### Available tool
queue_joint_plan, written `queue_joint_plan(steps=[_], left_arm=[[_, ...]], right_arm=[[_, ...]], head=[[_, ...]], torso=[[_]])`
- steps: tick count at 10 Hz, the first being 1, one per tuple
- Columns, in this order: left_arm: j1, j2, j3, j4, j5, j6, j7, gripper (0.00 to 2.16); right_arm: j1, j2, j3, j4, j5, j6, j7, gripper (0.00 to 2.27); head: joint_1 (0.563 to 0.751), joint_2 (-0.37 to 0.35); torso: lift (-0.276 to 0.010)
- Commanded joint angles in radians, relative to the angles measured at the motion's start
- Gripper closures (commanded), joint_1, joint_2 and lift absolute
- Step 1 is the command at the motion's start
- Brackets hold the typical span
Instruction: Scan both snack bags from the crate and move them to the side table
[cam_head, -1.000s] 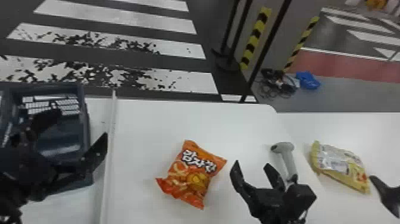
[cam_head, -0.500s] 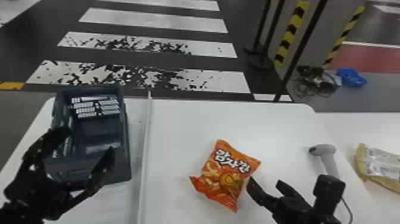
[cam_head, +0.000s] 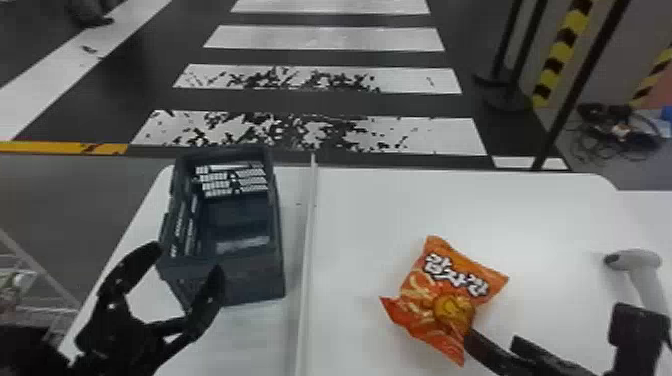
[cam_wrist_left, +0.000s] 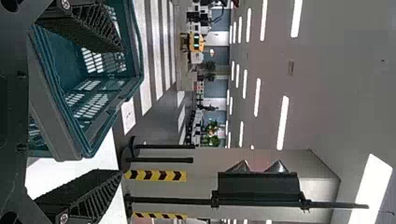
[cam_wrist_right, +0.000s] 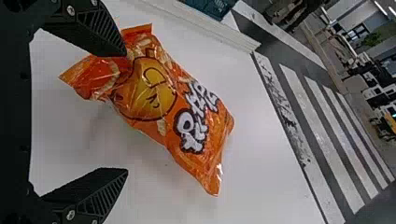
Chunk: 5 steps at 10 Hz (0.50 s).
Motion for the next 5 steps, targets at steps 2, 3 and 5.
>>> queue_joint_plan(steps=[2,3,5], left_arm=[[0.007,-0.002,0.001,0.018,0.021,0.0,-0.009,0.08],[0.01,-0.003,0.001,0.021,0.023,0.0,-0.011,0.08],[0.013,-0.005,-0.001,0.023,0.023,0.0,-0.015,0.08]], right_arm=[[-0.039,0.004,-0.012,0.031,-0.043,0.095,0.051,0.11],[-0.06,0.004,-0.012,0.066,-0.053,0.11,0.081,0.11],[-0.111,0.002,-0.01,0.164,-0.051,0.107,0.134,0.11]], head=[[0.695,0.086],[0.695,0.094],[0.695,0.121]], torso=[[-0.099],[-0.099],[-0.099]])
